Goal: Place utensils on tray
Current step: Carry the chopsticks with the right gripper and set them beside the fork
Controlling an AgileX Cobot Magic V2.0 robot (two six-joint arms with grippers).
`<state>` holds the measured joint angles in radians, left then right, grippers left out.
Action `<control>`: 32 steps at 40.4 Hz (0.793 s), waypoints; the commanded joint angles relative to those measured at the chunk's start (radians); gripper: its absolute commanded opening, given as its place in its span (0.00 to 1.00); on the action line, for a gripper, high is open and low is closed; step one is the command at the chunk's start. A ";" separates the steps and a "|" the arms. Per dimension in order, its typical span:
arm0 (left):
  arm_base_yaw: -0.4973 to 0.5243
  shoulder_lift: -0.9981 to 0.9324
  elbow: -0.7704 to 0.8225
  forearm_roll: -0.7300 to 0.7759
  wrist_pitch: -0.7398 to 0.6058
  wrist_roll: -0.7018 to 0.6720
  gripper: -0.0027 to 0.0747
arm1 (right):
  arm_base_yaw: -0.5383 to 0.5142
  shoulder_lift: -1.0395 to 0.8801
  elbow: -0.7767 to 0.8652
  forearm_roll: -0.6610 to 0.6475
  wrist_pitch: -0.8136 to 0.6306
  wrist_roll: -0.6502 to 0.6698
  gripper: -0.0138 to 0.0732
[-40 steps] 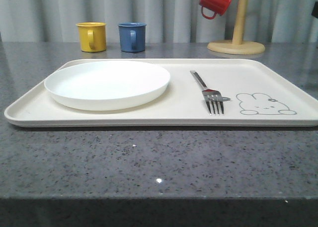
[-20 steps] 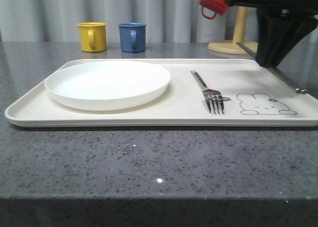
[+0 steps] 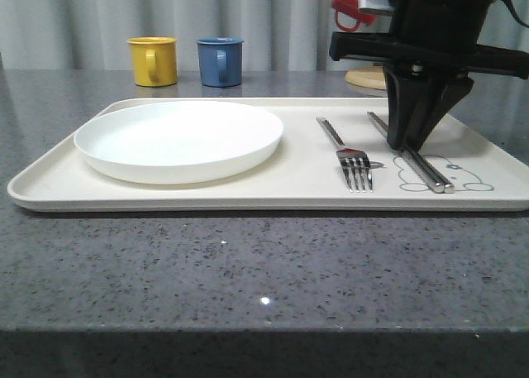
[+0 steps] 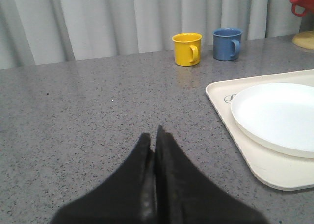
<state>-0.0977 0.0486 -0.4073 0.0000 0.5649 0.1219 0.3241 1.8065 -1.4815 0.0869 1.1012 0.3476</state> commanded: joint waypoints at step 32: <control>0.001 0.013 -0.024 -0.010 -0.085 -0.007 0.01 | -0.187 -0.164 -0.125 -0.072 0.183 -0.204 0.56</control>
<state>-0.0977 0.0486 -0.4073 0.0000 0.5649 0.1219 0.2099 1.7118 -1.5704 0.0517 1.2148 0.2121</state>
